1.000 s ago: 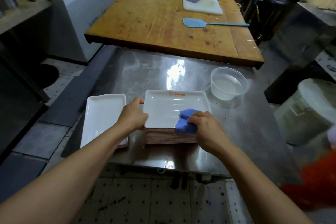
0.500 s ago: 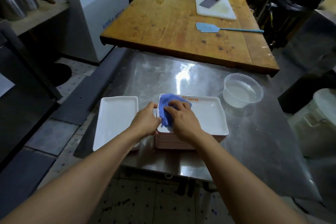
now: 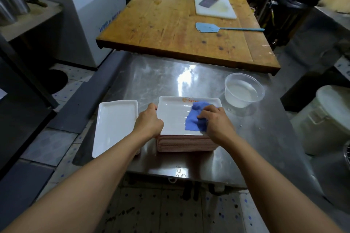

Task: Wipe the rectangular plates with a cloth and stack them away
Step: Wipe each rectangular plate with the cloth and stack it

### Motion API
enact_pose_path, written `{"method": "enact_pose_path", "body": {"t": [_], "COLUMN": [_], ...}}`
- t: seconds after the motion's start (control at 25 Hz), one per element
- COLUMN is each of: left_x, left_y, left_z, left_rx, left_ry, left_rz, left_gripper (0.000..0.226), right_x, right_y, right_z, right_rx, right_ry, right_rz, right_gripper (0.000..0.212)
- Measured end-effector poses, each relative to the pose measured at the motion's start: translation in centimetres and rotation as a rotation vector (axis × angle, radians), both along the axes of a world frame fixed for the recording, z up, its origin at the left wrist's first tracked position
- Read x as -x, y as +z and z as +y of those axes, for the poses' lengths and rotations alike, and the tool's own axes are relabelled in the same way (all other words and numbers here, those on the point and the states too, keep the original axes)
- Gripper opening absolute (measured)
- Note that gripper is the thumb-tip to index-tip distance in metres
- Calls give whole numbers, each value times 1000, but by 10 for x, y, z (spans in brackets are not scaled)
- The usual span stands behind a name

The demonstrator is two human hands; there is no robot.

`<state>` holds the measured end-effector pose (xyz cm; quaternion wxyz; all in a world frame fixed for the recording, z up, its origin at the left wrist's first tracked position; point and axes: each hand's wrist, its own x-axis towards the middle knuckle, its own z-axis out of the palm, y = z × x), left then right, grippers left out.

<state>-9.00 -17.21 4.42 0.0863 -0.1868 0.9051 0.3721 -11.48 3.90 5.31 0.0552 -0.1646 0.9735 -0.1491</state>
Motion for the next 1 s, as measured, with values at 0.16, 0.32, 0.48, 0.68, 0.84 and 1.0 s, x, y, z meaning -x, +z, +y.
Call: {"method": "enact_pose_path", "body": {"t": [0.16, 0.32, 0.48, 0.68, 0.84, 1.0], "left_x": [-2, -7, -12, -28, -26, -28], "left_y": [3, 7, 11, 18, 13, 7], "left_z": [2, 5, 10, 30, 58, 74], "left_rx": [23, 46, 189, 503, 542, 706], "left_ry": [7, -4, -11, -140, -459, -537], "left_rz": [23, 36, 27, 229, 311, 403], "left_gripper": [37, 40, 38, 46, 45, 17], "right_x": [-20, -31, -37, -40, -43, -51], "right_y": [11, 23, 35, 38, 39, 36], "right_z": [16, 23, 23, 43, 52, 58], "right_rx": [-24, -264, -299, 111, 285, 386], "right_ry": [57, 82, 49, -243, -330, -350], "right_rz": [-3, 54, 63, 126, 176, 195], "right_gripper": [31, 31, 22, 37, 28, 26]}}
